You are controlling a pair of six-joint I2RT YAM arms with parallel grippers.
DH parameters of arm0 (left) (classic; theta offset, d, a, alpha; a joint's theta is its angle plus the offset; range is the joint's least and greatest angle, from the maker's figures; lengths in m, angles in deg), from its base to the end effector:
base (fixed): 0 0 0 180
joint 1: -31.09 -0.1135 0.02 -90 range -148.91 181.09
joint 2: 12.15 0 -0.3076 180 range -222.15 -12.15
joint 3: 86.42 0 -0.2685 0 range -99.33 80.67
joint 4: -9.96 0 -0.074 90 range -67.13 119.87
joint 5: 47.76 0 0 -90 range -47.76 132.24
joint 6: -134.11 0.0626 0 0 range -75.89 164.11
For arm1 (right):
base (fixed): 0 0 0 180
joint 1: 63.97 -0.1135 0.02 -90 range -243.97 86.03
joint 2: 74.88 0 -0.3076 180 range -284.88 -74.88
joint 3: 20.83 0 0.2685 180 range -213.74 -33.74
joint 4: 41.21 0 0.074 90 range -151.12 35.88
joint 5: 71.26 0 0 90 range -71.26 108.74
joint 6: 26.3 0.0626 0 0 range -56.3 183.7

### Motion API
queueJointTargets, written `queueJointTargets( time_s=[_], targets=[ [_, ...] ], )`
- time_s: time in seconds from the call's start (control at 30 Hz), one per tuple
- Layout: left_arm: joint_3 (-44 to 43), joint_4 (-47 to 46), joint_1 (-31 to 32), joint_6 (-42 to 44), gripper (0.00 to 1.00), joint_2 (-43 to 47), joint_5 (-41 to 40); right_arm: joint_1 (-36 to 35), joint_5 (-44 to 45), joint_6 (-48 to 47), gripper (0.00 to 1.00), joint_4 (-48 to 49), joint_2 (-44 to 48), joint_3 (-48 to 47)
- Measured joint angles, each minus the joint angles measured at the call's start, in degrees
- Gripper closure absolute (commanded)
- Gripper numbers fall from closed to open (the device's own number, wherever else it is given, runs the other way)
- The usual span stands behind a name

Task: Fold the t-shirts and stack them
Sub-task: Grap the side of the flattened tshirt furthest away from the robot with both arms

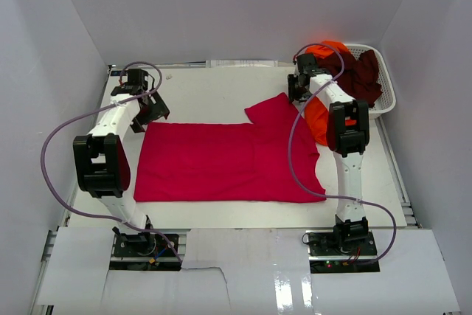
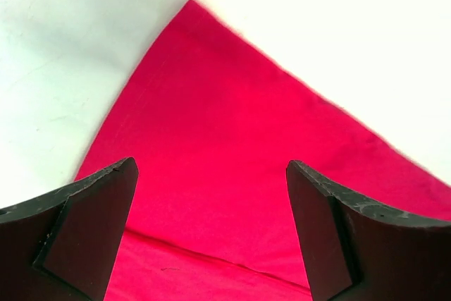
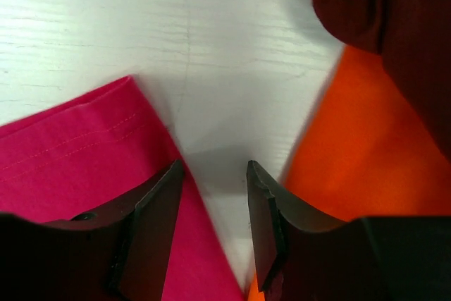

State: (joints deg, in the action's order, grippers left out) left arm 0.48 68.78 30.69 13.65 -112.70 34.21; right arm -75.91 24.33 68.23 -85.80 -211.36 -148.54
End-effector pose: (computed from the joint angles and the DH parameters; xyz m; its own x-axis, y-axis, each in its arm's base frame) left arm 0.3972 0.0115 0.2566 -0.7571 -0.5073 -0.4117 -0.5185 0.8499 -0.0938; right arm 0.5783 0.1160 0.1750 -0.7944 -0.0876 -0.6011 -0.0866 0.9958 -0.0308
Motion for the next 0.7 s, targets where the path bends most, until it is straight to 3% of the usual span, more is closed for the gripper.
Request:
queueJointTargets(
  time_s=[0.7],
  targets=[
    [-0.9, -5.9, -4.4, 0.7, 0.02, -3.7, 1.9, -0.1, -11.1, 1.0, 0.51, 7.2, -3.5, -3.2]
  ],
)
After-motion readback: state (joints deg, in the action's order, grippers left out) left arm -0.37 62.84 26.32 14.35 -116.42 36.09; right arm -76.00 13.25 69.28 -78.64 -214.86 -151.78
